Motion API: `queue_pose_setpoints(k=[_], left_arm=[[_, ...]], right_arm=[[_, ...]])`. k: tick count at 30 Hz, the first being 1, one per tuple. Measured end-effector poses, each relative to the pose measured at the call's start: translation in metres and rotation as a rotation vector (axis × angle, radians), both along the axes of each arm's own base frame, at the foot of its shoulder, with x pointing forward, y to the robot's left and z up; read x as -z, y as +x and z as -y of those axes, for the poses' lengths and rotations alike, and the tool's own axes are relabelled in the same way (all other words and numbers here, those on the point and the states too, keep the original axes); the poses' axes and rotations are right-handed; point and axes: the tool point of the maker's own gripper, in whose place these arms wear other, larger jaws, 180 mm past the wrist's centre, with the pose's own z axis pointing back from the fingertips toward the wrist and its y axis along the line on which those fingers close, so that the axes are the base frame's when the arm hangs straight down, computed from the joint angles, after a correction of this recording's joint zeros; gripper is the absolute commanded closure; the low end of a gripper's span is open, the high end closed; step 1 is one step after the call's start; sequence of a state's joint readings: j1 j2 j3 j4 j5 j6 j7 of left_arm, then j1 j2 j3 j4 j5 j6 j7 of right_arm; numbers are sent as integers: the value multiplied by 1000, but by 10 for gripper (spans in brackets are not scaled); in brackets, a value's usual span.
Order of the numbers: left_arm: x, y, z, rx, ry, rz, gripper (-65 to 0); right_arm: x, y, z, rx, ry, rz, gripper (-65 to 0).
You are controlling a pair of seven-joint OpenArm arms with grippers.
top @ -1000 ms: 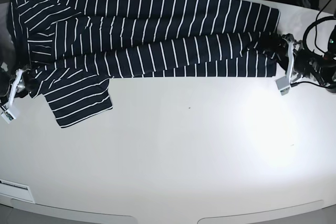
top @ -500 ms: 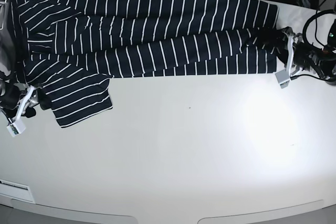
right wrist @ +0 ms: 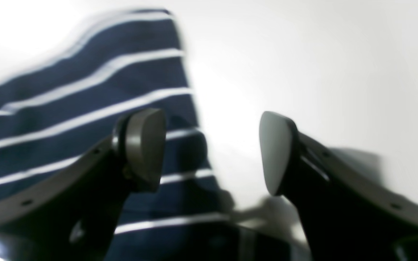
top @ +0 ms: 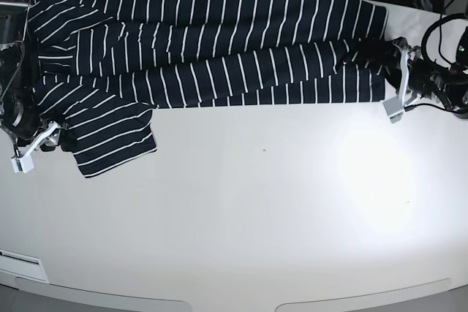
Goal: Fold the T-shirt properly
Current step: 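Grasp the hanging sleeve with the right gripper and tuck it onto the shirt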
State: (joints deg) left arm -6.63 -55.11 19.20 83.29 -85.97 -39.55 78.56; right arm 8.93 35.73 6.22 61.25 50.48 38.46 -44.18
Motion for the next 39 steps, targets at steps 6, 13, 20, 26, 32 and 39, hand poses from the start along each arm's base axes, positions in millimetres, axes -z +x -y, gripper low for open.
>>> queue_pose_setpoints(k=[6,13,20,26,32,39], left_arm=[[0,0,0,-1,-1,1,-321],[0,1,1,-5,-5,5,-321],[-1,3,3,-15,-16,17,-321],[-1,4,3,-13,-17,22,-321],[-1,4,4,-14,-19,24,-321],[-1,5,4,-15,-20,24,-321]], right_arm=[[-10,0,-34,-56,165,-40,-410],[-25,11,-39,-125,142,-95,-12],[-89,7,-86,-347,305,-35,0],[-108,-20,-84,-466,118,8,0],[-117,-73,-110,-658,-19,23,0],[-118,-122,-126,-755,-57,9,0]])
